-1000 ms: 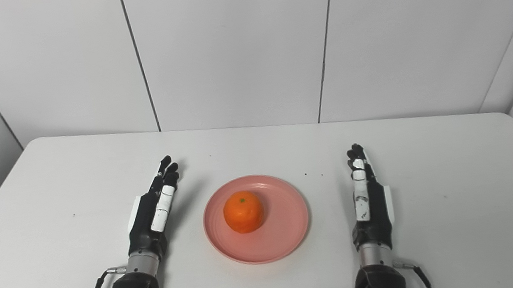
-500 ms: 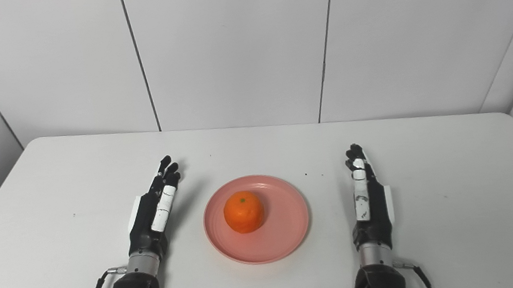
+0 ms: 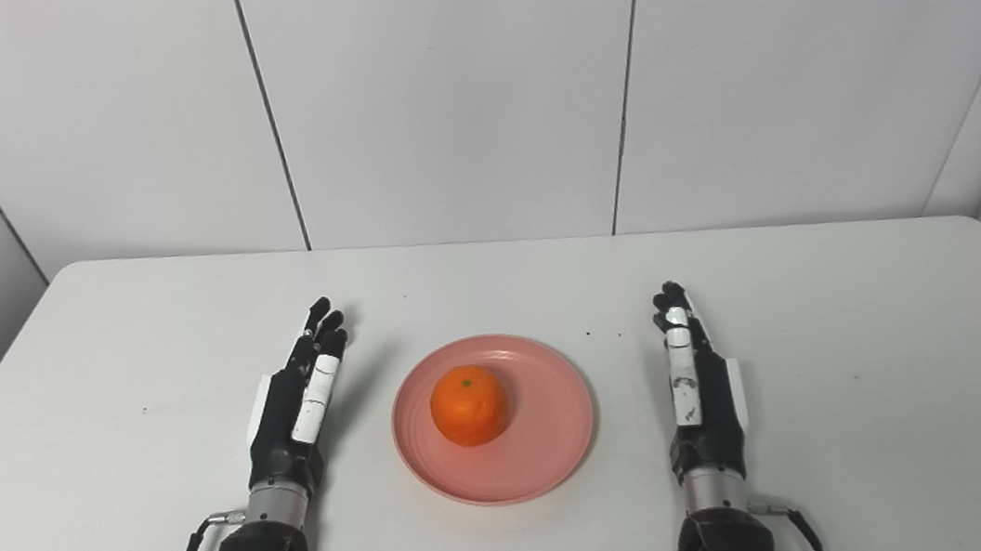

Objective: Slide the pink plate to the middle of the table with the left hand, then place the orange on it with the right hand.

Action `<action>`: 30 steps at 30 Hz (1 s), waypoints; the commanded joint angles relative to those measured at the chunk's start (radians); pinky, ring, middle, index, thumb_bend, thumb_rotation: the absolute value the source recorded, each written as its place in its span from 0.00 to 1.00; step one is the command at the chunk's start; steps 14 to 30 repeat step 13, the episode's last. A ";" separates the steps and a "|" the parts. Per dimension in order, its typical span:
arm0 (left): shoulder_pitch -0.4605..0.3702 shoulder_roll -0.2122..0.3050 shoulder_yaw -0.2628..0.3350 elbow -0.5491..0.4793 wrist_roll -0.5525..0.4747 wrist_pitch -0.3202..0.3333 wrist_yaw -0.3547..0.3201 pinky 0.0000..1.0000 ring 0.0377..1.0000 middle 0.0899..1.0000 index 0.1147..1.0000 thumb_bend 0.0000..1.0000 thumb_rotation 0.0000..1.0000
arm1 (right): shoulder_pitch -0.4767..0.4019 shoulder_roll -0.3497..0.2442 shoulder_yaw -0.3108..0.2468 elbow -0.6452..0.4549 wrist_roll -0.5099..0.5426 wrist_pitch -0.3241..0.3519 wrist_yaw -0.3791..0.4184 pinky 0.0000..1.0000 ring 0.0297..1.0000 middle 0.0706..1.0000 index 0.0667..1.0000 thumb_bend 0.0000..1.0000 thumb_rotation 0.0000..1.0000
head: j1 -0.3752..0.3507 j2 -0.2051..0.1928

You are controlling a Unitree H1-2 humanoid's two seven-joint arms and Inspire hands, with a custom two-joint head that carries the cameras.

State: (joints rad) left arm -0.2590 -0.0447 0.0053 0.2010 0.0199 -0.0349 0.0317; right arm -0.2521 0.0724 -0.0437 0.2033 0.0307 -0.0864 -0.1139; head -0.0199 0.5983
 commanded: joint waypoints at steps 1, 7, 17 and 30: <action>0.016 -0.014 -0.006 -0.003 0.005 0.018 0.011 0.98 0.94 0.94 0.92 0.82 0.85 | 0.037 -0.013 0.009 0.019 -0.001 0.015 0.029 1.00 0.93 0.91 0.90 0.80 1.00 | 0.001 0.001; 0.014 -0.026 0.006 -0.012 -0.009 0.038 0.015 0.99 0.96 0.95 0.92 0.82 0.86 | 0.028 -0.038 0.035 0.009 0.007 0.056 0.072 1.00 0.92 0.90 0.88 0.80 1.00 | 0.003 0.002; 0.008 -0.037 0.020 -0.022 -0.020 0.066 0.019 0.99 0.96 0.95 0.93 0.79 0.88 | 0.024 -0.049 0.044 0.014 -0.001 0.056 0.081 0.98 0.91 0.89 0.88 0.81 1.00 | 0.003 0.006; 0.008 -0.037 0.020 -0.022 -0.020 0.066 0.019 0.99 0.96 0.95 0.93 0.79 0.88 | 0.024 -0.049 0.044 0.014 -0.001 0.056 0.081 0.98 0.91 0.89 0.88 0.81 1.00 | 0.003 0.006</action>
